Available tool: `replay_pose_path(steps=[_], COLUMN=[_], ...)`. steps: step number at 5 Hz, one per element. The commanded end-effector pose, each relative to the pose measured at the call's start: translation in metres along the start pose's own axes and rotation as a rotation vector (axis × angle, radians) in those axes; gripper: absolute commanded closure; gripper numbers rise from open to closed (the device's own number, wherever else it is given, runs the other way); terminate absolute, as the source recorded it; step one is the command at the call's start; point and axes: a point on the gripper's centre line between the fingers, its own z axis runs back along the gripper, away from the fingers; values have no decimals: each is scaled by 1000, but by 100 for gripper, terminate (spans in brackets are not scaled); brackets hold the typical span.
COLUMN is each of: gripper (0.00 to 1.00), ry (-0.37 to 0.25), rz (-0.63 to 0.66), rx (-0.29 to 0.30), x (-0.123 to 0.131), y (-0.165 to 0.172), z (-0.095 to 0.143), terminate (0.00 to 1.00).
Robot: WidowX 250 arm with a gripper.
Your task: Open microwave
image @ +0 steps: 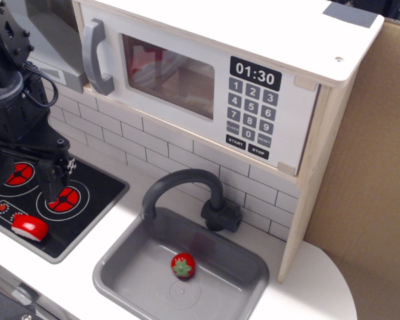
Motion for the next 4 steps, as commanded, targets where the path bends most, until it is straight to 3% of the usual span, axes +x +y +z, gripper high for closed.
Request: replay_pose_path(steps=[1,3,4], gripper=[0,0,0], ry=[0,-106,-121], rz=[0,-51,-52], rx=[0,-33,-37], x=[0,61,84], y=[0,0,-6], z=[0,21,26], terminate=[0,0,0])
